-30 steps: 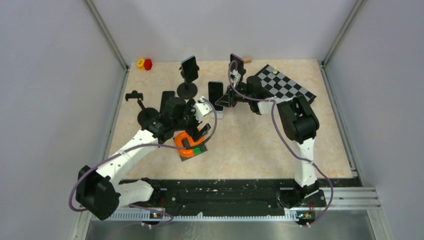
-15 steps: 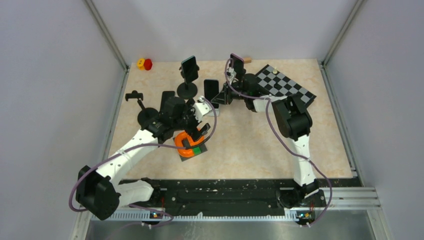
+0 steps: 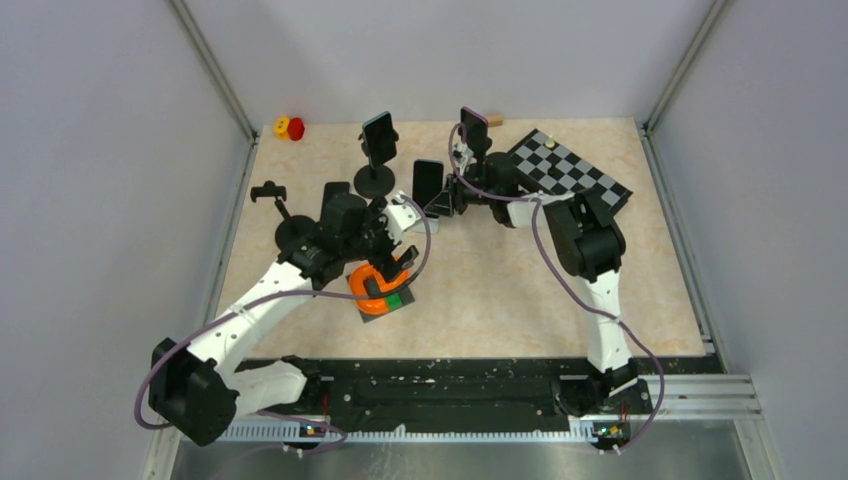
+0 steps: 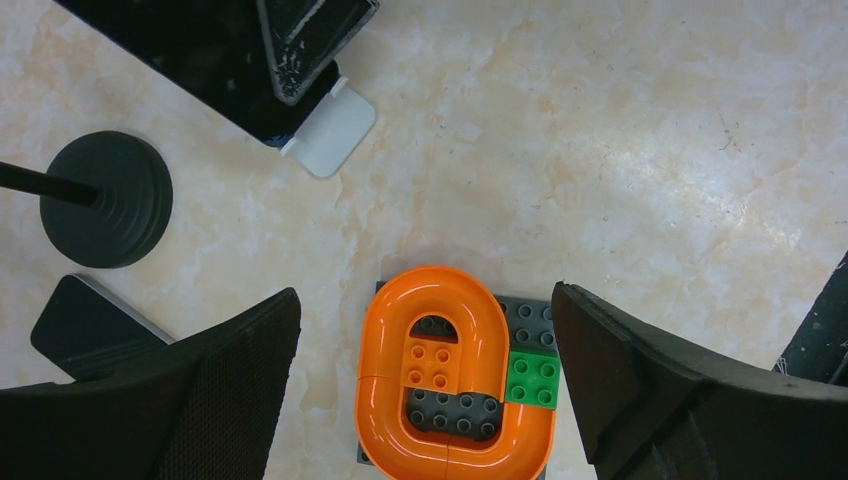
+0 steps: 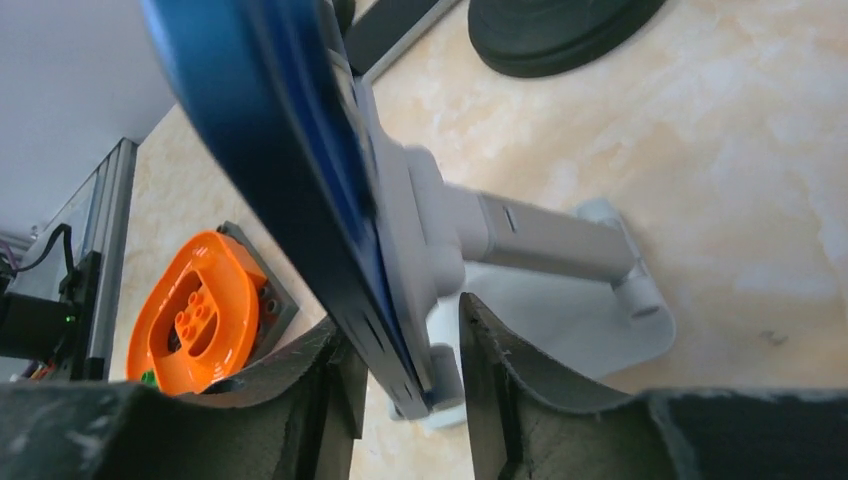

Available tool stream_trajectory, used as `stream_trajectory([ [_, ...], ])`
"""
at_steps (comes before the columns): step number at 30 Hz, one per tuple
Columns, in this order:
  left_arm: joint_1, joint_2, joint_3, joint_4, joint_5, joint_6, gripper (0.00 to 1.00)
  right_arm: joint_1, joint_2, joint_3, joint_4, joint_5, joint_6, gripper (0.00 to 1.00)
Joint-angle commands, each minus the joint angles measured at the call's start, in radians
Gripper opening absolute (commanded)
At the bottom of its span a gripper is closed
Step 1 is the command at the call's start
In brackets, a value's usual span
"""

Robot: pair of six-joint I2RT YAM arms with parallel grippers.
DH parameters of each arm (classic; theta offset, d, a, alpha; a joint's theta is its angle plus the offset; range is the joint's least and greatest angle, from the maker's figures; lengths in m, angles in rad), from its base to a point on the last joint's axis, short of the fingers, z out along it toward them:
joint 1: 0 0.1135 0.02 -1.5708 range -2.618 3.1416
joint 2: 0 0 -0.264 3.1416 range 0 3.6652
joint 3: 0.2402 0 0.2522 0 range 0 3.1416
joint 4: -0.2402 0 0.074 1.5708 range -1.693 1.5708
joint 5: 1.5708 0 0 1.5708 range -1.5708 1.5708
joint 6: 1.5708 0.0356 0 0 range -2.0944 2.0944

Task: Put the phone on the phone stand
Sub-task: Move the phone stand with the phone to the center of the board, then pick up the phone stand at the center of the board.

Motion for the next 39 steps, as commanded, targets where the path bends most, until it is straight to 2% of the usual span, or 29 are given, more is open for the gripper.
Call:
stream_trajectory([
  [1, 0.004, -0.045, -0.001, 0.018, 0.016, 0.003, 0.99, 0.010, -0.081, -0.028, -0.031, 0.014, -0.049, 0.42],
  [11, 0.011, -0.056, -0.001, 0.022, -0.023, -0.018, 0.99, 0.015, -0.186, -0.121, -0.082, 0.048, -0.105, 0.58],
  [17, 0.070, -0.036, 0.023, 0.032, -0.090, -0.081, 0.99, 0.036, -0.284, -0.218, -0.158, 0.080, -0.175, 0.65],
  [24, 0.159, -0.009, 0.093, -0.006, -0.193, -0.185, 0.99, 0.069, -0.396, -0.332, -0.302, 0.138, -0.299, 0.68],
  [29, 0.221, -0.028, 0.123, -0.020, -0.185, -0.215, 0.99, 0.071, -0.474, -0.398, -0.335, 0.191, -0.381, 0.69],
  [39, 0.229, -0.060, 0.095, -0.023, -0.173, -0.207, 0.99, 0.067, -0.492, -0.353, -0.393, 0.213, -0.433, 0.70],
])
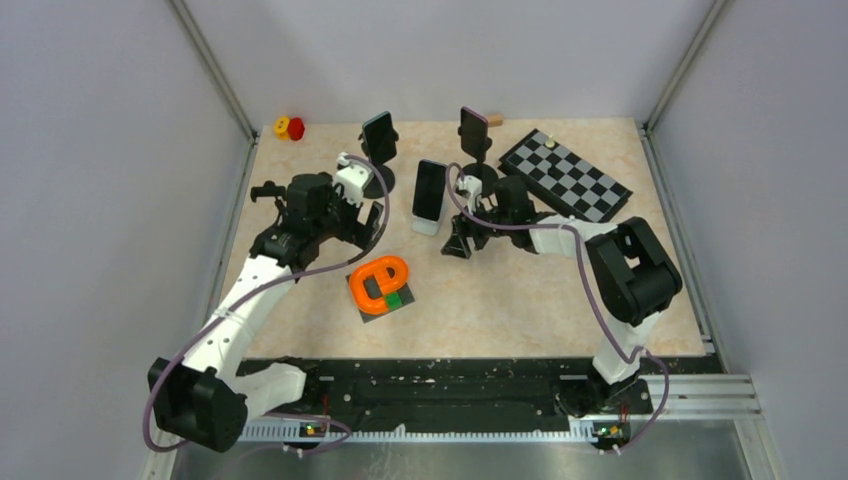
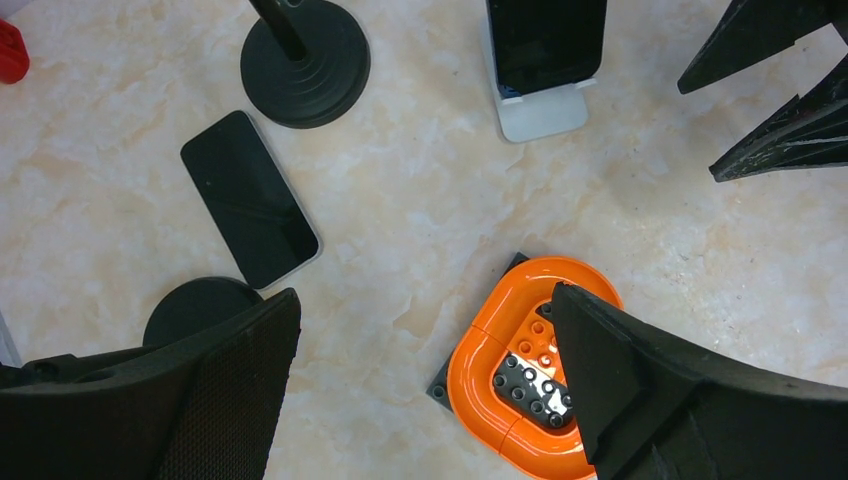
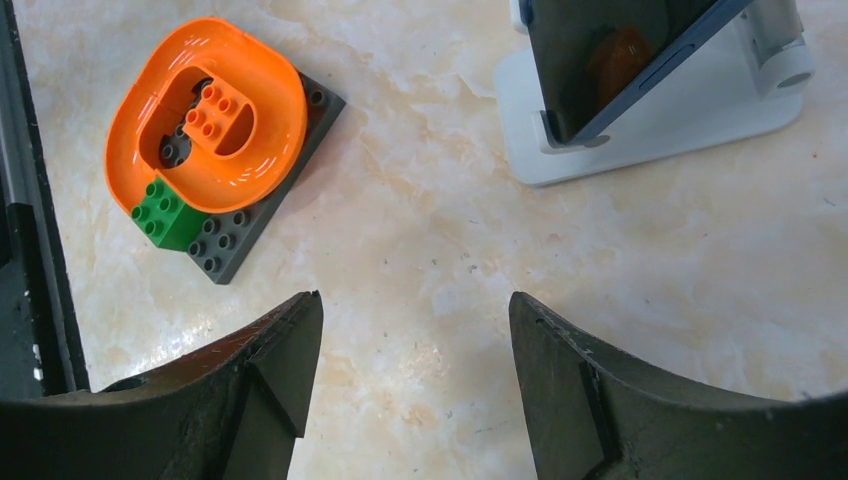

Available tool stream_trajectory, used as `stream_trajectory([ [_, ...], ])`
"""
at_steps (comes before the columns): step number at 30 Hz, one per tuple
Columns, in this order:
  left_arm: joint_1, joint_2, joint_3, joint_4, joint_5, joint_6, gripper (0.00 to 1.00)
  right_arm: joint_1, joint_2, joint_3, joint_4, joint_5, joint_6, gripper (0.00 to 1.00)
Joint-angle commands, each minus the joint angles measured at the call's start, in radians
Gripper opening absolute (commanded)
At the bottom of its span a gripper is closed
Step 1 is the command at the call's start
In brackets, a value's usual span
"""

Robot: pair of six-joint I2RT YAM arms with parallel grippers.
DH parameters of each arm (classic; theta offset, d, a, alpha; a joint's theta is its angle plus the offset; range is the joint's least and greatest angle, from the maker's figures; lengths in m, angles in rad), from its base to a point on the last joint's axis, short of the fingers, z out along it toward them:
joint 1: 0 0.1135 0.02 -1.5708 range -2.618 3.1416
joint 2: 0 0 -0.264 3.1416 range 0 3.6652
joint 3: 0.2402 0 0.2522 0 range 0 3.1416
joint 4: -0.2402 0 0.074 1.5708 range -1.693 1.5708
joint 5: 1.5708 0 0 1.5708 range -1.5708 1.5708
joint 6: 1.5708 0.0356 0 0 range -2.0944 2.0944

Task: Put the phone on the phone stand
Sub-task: Pick up the phone stand at the center of the board.

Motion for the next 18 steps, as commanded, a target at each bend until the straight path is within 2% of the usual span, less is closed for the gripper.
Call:
stream_trajectory([
  [1, 0.003, -0.037, 0.008, 0.013, -0.019, -0.012, 0.99, -0.001, -0.042, 0.054, -0.026, 0.003, -0.051, 0.70],
  [8, 0.020, -0.082, 0.026, -0.002, -0.084, -0.002, 0.99, -0.018, -0.094, 0.039, -0.102, 0.019, -0.123, 0.69],
  [12, 0.041, -0.073, 0.077, -0.050, -0.185, -0.012, 0.99, -0.050, -0.160, 0.036, -0.151, 0.018, -0.132, 0.69],
  [18, 0.175, -0.046, 0.205, -0.156, -0.211, 0.007, 0.99, -0.112, -0.282, 0.033, -0.241, 0.026, -0.113, 0.70],
])
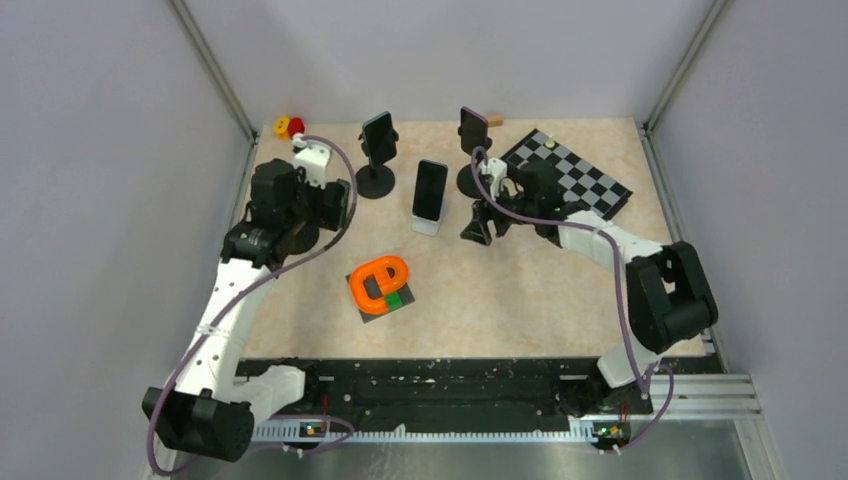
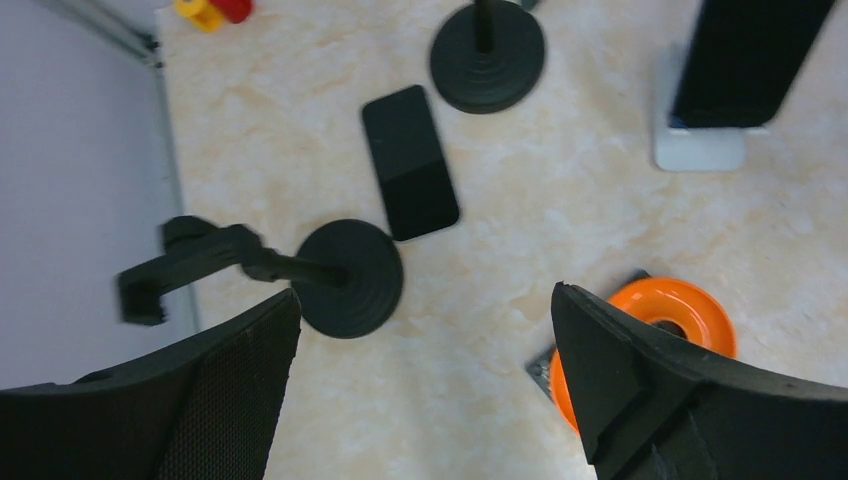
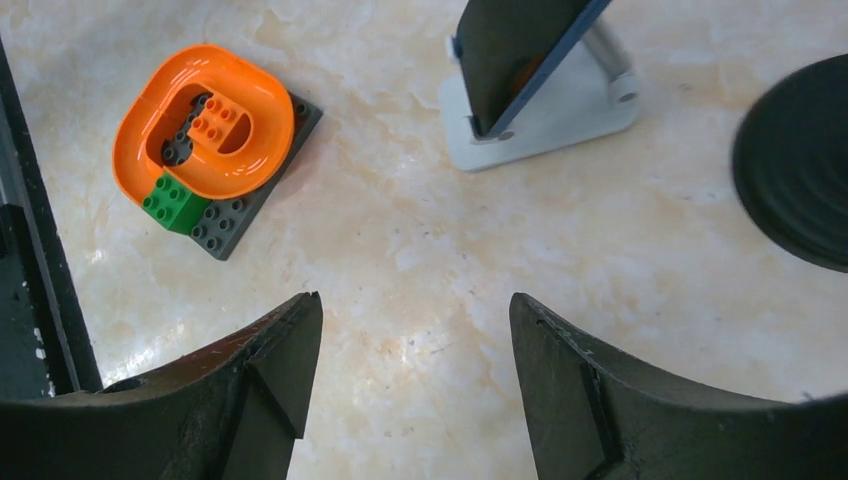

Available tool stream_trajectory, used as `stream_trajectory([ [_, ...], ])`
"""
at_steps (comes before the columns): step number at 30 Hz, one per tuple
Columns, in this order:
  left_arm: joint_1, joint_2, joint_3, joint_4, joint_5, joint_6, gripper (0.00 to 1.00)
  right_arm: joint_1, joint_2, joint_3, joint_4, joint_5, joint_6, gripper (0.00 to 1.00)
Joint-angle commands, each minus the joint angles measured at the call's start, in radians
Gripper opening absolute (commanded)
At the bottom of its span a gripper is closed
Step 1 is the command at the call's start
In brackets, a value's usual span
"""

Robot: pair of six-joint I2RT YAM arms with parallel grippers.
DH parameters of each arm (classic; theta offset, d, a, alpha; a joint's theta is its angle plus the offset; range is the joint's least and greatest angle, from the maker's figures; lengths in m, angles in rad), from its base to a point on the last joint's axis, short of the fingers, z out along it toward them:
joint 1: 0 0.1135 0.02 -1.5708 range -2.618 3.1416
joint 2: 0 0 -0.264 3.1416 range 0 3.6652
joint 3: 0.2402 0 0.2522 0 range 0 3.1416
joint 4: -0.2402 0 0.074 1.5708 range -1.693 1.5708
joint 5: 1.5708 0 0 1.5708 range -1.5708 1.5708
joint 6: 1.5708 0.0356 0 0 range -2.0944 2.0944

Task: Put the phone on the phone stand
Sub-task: Pick up the phone stand at the center of the board.

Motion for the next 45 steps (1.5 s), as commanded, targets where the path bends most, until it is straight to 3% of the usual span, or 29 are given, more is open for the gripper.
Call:
stream_trajectory([
  [1, 0.106, 0.022, 0.135, -0.075, -0.049, 0.025, 0.99, -0.042, -0.136, 0.010, -0.053, 0.005, -0.018, 0.70],
  [8, 0.266, 0.120, 0.271, -0.163, -0.044, 0.073, 0.99, -0.057, -0.236, -0.053, 0.015, 0.004, -0.045, 0.71],
  [22, 0.436, 0.291, 0.321, -0.164, -0.029, 0.160, 0.97, -0.057, -0.141, -0.048, 0.013, -0.091, -0.037, 0.71],
  [27, 0.471, 0.360, 0.349, -0.157, 0.003, 0.189, 0.82, -0.057, -0.136, -0.045, -0.017, -0.093, -0.045, 0.71],
  [34, 0.481, 0.466, 0.410, -0.183, 0.005, 0.196, 0.70, -0.057, -0.135, -0.042, -0.026, -0.093, -0.055, 0.70],
  [37, 0.491, 0.489, 0.417, -0.178, 0.017, 0.192, 0.59, -0.057, -0.133, -0.041, -0.027, -0.095, -0.057, 0.70],
  [42, 0.501, 0.496, 0.419, -0.175, 0.064, 0.187, 0.49, -0.056, -0.126, -0.040, -0.030, -0.099, -0.059, 0.70],
  [45, 0.501, 0.495, 0.418, -0.181, 0.081, 0.191, 0.36, -0.056, -0.123, -0.039, -0.033, -0.096, -0.060, 0.70],
])
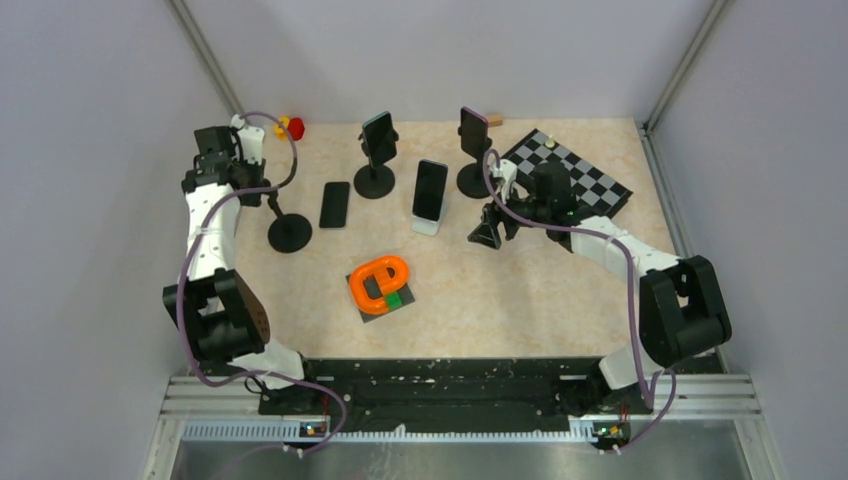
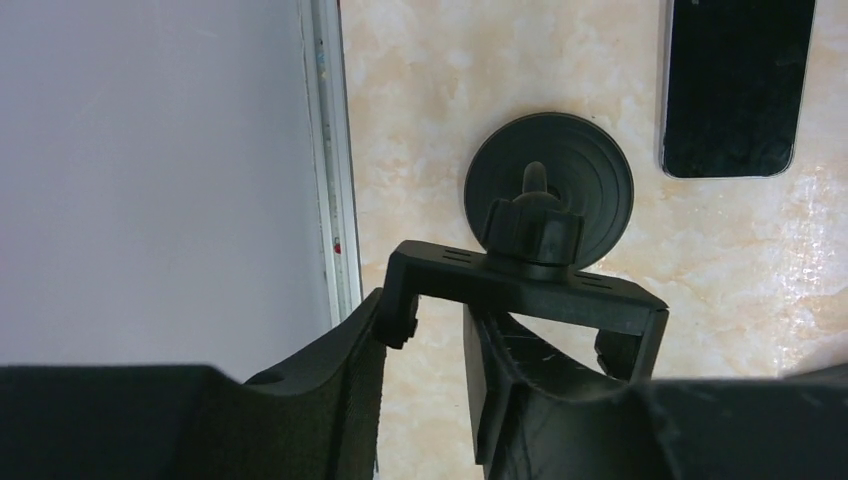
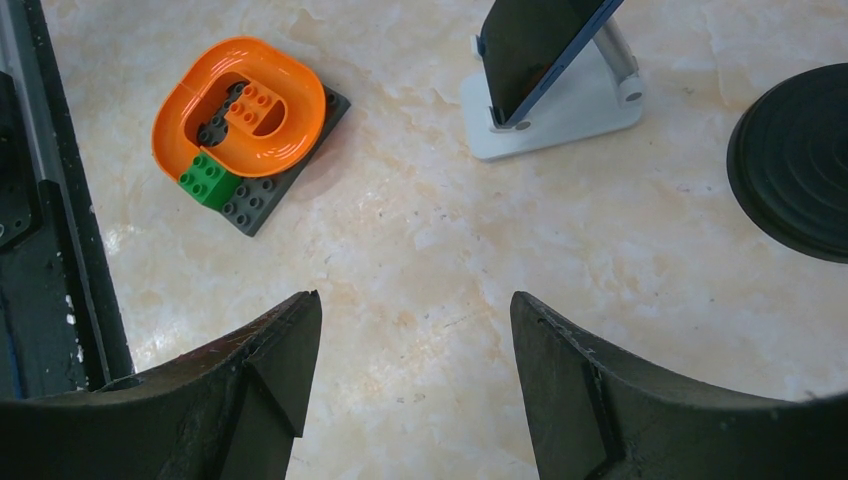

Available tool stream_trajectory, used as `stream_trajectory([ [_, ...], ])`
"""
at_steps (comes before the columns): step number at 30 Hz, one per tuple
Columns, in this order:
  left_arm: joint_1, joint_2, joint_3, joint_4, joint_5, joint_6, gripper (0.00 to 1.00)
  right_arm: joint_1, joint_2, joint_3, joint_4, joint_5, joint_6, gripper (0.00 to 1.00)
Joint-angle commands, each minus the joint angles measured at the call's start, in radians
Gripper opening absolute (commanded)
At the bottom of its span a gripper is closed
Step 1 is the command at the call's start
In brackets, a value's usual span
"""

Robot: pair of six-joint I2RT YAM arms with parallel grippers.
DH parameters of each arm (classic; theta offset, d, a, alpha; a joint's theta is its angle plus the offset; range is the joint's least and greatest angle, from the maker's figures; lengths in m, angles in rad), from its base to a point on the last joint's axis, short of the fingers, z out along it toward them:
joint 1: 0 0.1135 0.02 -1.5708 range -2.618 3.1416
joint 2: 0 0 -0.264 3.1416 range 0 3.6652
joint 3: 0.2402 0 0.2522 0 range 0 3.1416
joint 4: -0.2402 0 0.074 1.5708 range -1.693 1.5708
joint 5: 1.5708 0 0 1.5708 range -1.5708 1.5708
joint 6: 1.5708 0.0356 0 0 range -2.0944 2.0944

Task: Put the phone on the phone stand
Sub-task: Pick up the phone stand at the center of the board.

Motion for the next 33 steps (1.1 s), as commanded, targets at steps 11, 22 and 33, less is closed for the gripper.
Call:
stream_trajectory([
  [11, 0.004, -0.038, 0.051, -0.016, 0.102, 0.002, 0.00, -0.001, 0.007, 0.018, 0.001, -0.016, -0.031, 0.70],
  [22, 0.000, -0.189, 0.054, -0.084, 0.318, -0.068, 0.00, -0.001, 0.007, 0.024, -0.009, 0.001, -0.040, 0.70],
  [33, -0.270, -0.353, 0.050, -0.158, 0.322, -0.136, 0.00, -0.023, -0.041, 0.025, -0.014, 0.036, -0.052, 0.71],
])
